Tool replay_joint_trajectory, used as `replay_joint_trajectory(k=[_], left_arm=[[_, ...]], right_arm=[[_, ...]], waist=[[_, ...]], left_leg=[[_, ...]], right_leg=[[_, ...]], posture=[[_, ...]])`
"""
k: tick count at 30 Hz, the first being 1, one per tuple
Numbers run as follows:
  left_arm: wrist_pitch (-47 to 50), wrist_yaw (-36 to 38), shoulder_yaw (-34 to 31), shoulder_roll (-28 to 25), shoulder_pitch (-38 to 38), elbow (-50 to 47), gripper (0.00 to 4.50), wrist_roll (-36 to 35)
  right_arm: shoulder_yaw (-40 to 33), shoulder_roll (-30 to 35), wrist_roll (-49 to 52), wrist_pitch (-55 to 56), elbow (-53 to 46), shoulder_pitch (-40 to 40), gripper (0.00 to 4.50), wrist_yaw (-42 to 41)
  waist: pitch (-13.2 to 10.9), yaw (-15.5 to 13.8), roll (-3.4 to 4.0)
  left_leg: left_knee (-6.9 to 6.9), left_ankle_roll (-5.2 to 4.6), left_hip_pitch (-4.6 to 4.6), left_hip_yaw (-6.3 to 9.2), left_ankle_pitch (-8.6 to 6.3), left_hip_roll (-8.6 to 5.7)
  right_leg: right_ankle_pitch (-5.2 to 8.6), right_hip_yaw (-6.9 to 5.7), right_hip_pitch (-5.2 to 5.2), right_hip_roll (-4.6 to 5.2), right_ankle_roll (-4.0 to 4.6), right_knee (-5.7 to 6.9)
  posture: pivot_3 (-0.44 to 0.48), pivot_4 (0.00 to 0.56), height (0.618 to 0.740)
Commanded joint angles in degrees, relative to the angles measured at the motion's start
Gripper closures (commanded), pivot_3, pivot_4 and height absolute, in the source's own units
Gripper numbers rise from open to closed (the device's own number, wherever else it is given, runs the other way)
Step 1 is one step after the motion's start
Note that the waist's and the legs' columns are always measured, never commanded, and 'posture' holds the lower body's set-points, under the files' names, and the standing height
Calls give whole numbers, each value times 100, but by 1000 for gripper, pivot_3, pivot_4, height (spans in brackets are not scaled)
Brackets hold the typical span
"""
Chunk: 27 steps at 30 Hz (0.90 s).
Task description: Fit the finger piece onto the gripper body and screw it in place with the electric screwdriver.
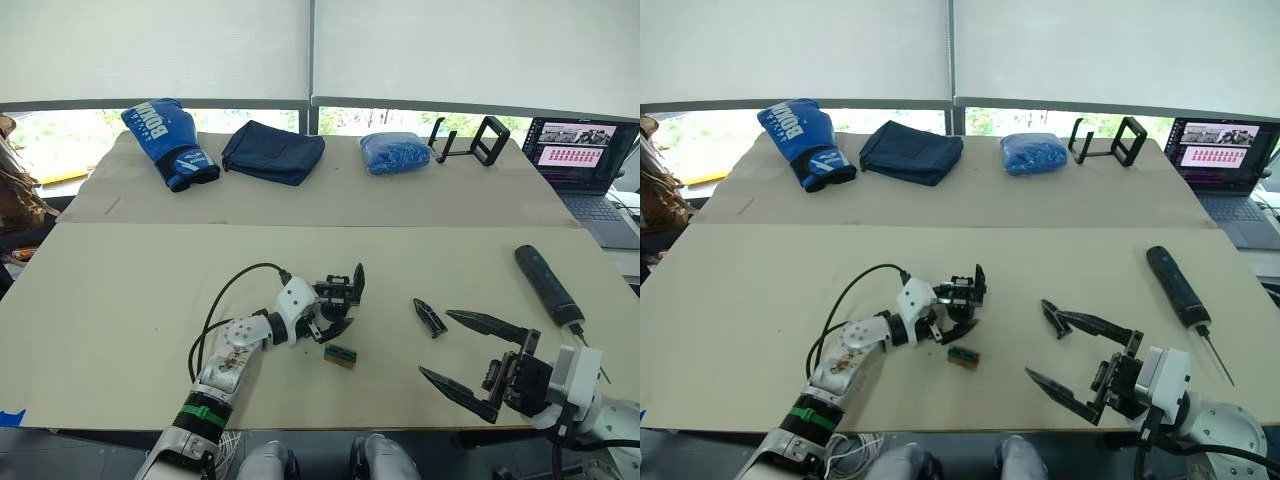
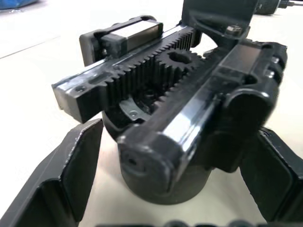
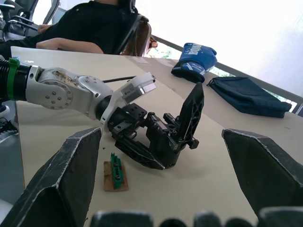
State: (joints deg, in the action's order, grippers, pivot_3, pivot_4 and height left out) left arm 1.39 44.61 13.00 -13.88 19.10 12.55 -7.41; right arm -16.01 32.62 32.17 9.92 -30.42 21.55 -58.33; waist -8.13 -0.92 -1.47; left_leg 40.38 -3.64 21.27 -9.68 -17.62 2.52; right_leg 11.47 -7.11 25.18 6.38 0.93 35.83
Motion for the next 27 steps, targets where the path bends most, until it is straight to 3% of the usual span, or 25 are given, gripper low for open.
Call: replay_joint_trajectory(k=[1,9,16,26,27], left_arm=[[1,320,-163,-165,58,8,59,-228],[-372,2183,-176,-776,1239,1587,59,-461],[-1190,3123,-59,-436,2206,3213,59,-195],[-1881,3148,-196,-4,2794,4354,59,97],[-1936,3143,-222,7,2812,4418,290,108]], right_arm=[[-109,63,76,43,-210,7,0,51],[-144,87,86,75,-160,25,0,-3],[-163,152,76,59,-238,109,0,-26],[-253,185,-5,13,-481,245,0,251],[-258,189,-5,13,-515,276,0,272]], waist=[[0,6,0],[0,5,1],[0,-34,0],[-1,5,-1],[-1,5,-2]], left_leg=[[0,0,0,0,0,0],[1,0,0,-1,0,0],[11,-1,12,-5,0,-10],[39,-30,30,4,-17,-11],[39,-36,31,5,-21,-11]], right_leg=[[0,0,1,0,0,0],[9,-14,2,-6,-15,0],[-1,-19,2,-4,0,-5],[0,-15,4,0,-3,-2],[-1,-15,4,0,-3,-1]], posture=[[0,150,740],[0,150,740],[0,150,740],[0,150,740],[0,150,740]])
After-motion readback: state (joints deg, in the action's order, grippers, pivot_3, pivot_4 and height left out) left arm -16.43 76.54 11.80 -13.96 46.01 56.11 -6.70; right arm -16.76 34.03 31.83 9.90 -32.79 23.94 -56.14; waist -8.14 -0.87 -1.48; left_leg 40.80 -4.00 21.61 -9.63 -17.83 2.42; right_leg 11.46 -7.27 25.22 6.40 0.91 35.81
